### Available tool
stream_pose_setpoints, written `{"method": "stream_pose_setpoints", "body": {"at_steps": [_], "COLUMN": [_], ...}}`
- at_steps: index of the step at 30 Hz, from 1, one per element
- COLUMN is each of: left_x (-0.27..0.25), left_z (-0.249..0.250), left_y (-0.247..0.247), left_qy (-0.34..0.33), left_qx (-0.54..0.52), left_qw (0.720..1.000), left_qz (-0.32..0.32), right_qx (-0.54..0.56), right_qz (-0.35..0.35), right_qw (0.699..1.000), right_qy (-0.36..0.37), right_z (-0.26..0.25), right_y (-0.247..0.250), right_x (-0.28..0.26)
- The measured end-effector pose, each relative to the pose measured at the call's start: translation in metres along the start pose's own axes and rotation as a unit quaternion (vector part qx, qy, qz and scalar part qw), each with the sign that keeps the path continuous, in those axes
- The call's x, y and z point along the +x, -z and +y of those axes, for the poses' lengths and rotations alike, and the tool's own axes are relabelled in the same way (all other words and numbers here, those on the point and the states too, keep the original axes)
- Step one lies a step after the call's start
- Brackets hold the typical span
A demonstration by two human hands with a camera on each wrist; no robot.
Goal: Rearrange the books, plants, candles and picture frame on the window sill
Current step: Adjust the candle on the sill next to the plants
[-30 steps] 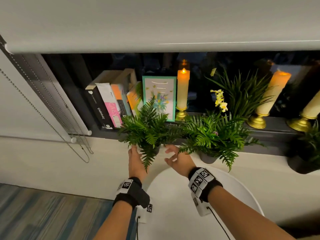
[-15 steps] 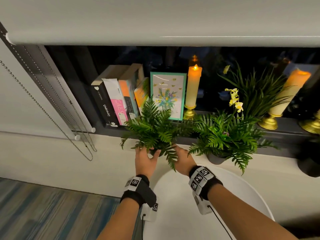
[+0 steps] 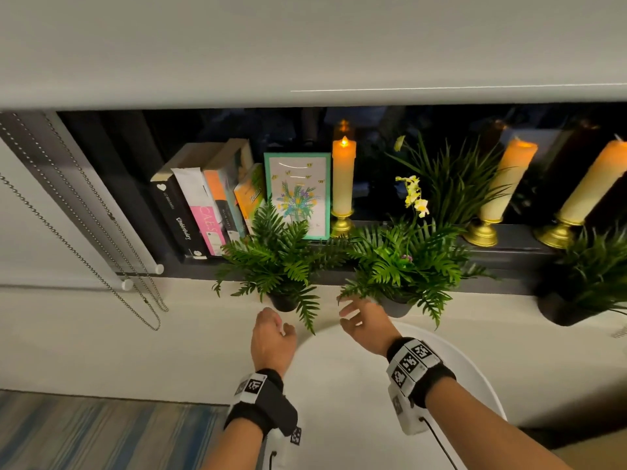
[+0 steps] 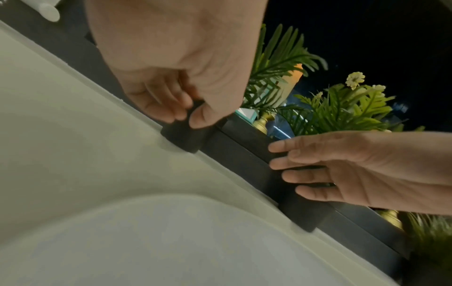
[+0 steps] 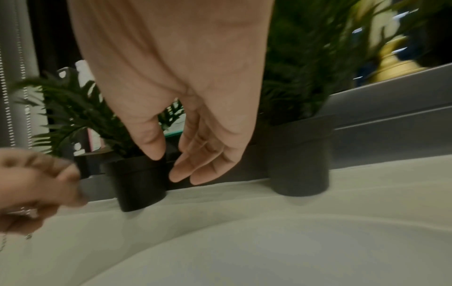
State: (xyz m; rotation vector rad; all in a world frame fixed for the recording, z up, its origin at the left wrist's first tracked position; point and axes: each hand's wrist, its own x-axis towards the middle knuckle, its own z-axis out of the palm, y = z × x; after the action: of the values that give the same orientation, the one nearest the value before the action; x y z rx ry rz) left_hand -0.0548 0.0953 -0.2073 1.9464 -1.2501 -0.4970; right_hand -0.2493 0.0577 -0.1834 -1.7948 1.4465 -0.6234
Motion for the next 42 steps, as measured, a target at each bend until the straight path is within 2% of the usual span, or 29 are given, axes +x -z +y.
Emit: {"method": "stream_pose_setpoints", "body": {"at_steps": [2,6,12,16,20,22,25,31,36,42], "left_x": [-0.009,-0.024,-0.044,-0.068,-0.089,-0.095,-0.098,-0.088,-0.075,-0.068], "left_z": [0.001,0.021,0.070,0.099,0.126,0.145,0.180,0.249,0.277,0.281], "left_y": [-0.008,-0.027,-0.066,-0.092,-0.114,-0.124,-0.138,-0.163,-0.173,-0.183], "left_qy": [-0.010,-0.028,-0.106,-0.134,-0.164,-0.184,-0.212,-0.263,-0.217,-0.175], "left_qx": [0.015,0.037,0.038,0.049,0.044,0.041,0.030,-0.020,-0.064,-0.066], "left_qw": [0.999,0.987,0.938,0.916,0.897,0.892,0.892,0.920,0.931,0.949], "left_qz": [-0.048,-0.151,-0.327,-0.374,-0.407,-0.410,-0.398,-0.291,-0.287,-0.253], "right_qx": [-0.004,-0.010,-0.042,-0.077,-0.084,-0.086,-0.077,-0.020,-0.019,-0.044], "right_qz": [0.013,-0.007,0.003,0.022,0.114,0.151,0.192,0.272,0.309,0.288], "right_qw": [1.000,1.000,0.998,0.994,0.979,0.969,0.966,0.957,0.948,0.951], "right_qy": [0.009,-0.018,-0.051,-0.075,-0.146,-0.175,-0.156,-0.098,-0.079,-0.102], "right_z": [0.008,0.029,0.054,0.077,0.104,0.114,0.117,0.092,0.078,0.089], "right_y": [0.014,0.043,0.098,0.137,0.173,0.187,0.207,0.257,0.291,0.296], "right_x": [-0.014,-0.039,-0.064,-0.079,-0.088,-0.090,-0.081,-0.029,0.025,0.066]}}
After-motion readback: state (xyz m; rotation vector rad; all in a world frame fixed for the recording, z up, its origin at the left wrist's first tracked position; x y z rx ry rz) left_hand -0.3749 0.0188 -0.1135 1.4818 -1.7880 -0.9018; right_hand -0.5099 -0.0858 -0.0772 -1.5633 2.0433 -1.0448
